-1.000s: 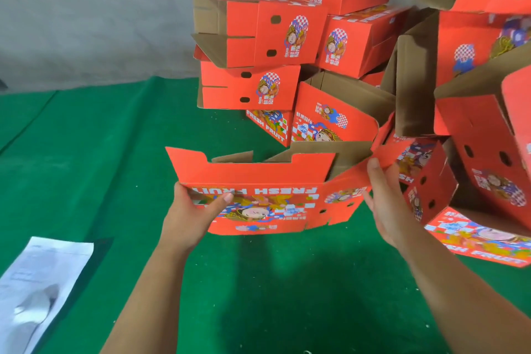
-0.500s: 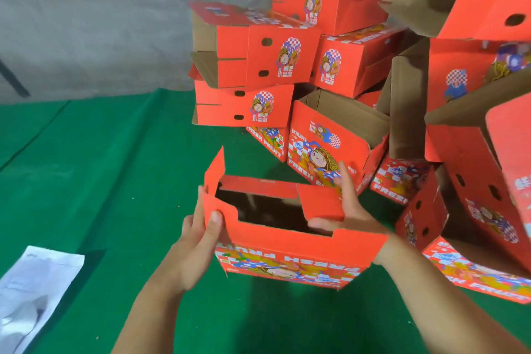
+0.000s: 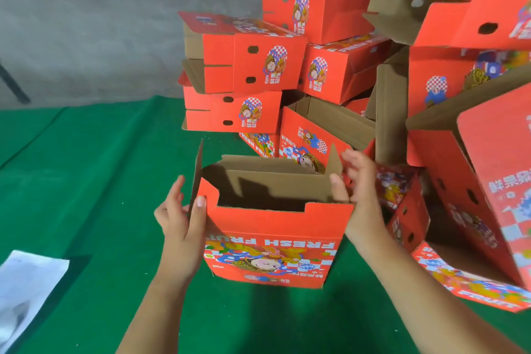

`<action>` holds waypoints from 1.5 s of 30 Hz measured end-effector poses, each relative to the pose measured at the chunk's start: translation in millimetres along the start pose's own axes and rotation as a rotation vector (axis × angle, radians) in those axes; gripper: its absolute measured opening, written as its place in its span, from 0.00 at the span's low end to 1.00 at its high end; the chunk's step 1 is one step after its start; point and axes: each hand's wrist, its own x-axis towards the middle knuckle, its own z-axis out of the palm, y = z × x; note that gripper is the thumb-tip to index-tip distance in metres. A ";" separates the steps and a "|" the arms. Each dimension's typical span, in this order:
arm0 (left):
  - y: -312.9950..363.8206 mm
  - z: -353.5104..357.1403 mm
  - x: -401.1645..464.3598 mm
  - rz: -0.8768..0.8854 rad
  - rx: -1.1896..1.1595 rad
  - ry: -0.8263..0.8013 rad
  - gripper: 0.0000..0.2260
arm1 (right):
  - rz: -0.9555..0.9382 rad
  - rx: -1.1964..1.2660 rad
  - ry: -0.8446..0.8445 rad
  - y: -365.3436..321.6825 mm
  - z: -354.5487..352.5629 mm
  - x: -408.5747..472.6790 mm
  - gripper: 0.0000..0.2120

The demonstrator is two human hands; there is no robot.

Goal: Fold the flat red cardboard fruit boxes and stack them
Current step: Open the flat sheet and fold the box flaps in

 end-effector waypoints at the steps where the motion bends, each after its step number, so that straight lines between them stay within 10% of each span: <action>1: 1.6 3.1 -0.5 0.069 0.004 0.025 0.20 | -0.030 -0.100 0.046 3.2 -1.7 6.5 0.20; 5: 1.8 0.7 8.1 0.169 0.125 0.035 0.12 | -0.270 -0.428 -0.199 -0.6 -19.5 10.4 0.04; 13: 4.0 -9.9 10.4 0.156 0.176 -0.032 0.13 | -0.182 -0.788 -0.467 -25.1 -29.3 29.1 0.38; 24: -3.2 -12.6 24.3 -0.042 0.514 -0.115 0.31 | -0.046 -1.012 -0.960 -1.5 -22.3 68.0 0.27; 28: -4.5 4.8 21.4 0.004 0.637 0.071 0.25 | 0.003 -0.837 -0.848 13.1 -19.0 71.8 0.22; 34: 5.7 12.6 28.4 0.083 0.809 0.101 0.29 | 0.059 -0.968 -0.232 1.0 -3.2 32.1 0.26; 38: 3.7 16.4 26.1 0.278 0.672 0.089 0.16 | -0.279 -0.998 -0.312 -18.9 23.0 15.6 0.19; 45: -2.1 8.5 29.3 0.287 0.535 -0.026 0.17 | -0.209 -1.154 -0.588 -17.5 35.2 27.4 0.33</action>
